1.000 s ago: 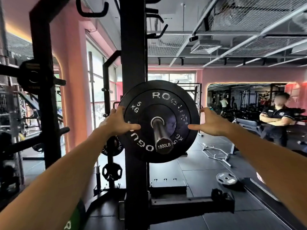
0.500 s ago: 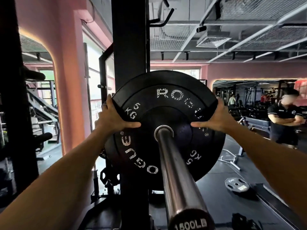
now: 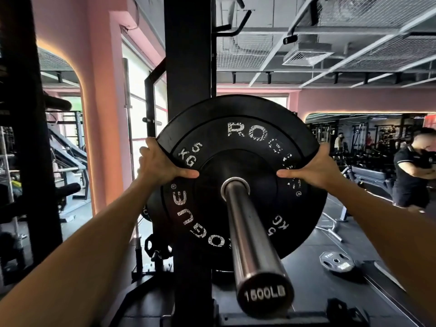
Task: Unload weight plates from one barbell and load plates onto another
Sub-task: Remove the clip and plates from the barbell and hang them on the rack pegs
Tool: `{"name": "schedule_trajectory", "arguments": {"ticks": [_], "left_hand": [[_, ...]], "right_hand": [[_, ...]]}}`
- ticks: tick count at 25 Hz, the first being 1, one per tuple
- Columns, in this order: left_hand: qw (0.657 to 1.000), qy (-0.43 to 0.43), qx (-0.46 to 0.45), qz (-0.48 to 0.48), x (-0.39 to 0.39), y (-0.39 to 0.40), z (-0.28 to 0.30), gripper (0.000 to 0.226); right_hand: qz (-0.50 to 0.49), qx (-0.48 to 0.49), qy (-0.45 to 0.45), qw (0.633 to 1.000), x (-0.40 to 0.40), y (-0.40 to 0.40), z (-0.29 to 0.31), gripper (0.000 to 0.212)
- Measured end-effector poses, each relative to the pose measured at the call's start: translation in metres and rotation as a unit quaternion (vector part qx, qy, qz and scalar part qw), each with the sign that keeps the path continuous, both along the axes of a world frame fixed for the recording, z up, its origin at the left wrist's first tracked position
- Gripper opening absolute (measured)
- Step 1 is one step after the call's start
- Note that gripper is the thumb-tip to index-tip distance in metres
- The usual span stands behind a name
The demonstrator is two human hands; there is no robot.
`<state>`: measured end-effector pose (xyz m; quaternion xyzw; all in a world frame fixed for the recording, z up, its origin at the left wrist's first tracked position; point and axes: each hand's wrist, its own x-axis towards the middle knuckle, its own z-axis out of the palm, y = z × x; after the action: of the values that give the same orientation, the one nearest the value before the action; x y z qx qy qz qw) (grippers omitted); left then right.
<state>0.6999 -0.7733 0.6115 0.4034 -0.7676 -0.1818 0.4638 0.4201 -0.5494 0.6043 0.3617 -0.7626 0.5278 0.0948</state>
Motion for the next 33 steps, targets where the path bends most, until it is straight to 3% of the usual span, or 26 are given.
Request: {"name": "schedule_trajectory", "arguments": {"ticks": [9,14,20,22,27,33], "left_hand": [[1.0,0.017,0.019,0.005,0.09,0.118,-0.005,0.134],[0.998,0.04,0.044,-0.001,0.146,0.187,-0.008,0.138],[0.997,0.032,0.059,-0.023,0.212,0.252,-0.001,0.159],[0.999,0.024,0.04,-0.009,0.236,0.265,0.009,0.166],[0.998,0.028,0.016,0.047,0.311,0.272,0.038,0.146],[0.998,0.066,0.012,0.019,0.43,0.228,0.038,0.147]], "right_hand": [[0.009,0.017,0.003,1.0,0.092,0.118,0.004,0.107],[0.003,0.035,0.019,0.999,0.149,0.189,0.009,0.112],[0.003,0.057,0.019,0.998,0.211,0.253,0.023,0.115],[0.002,0.059,0.02,0.998,0.233,0.261,0.028,0.122],[0.034,0.042,0.031,0.998,0.303,0.251,0.048,0.119],[0.058,0.029,0.024,0.998,0.414,0.197,0.047,0.11]]}}
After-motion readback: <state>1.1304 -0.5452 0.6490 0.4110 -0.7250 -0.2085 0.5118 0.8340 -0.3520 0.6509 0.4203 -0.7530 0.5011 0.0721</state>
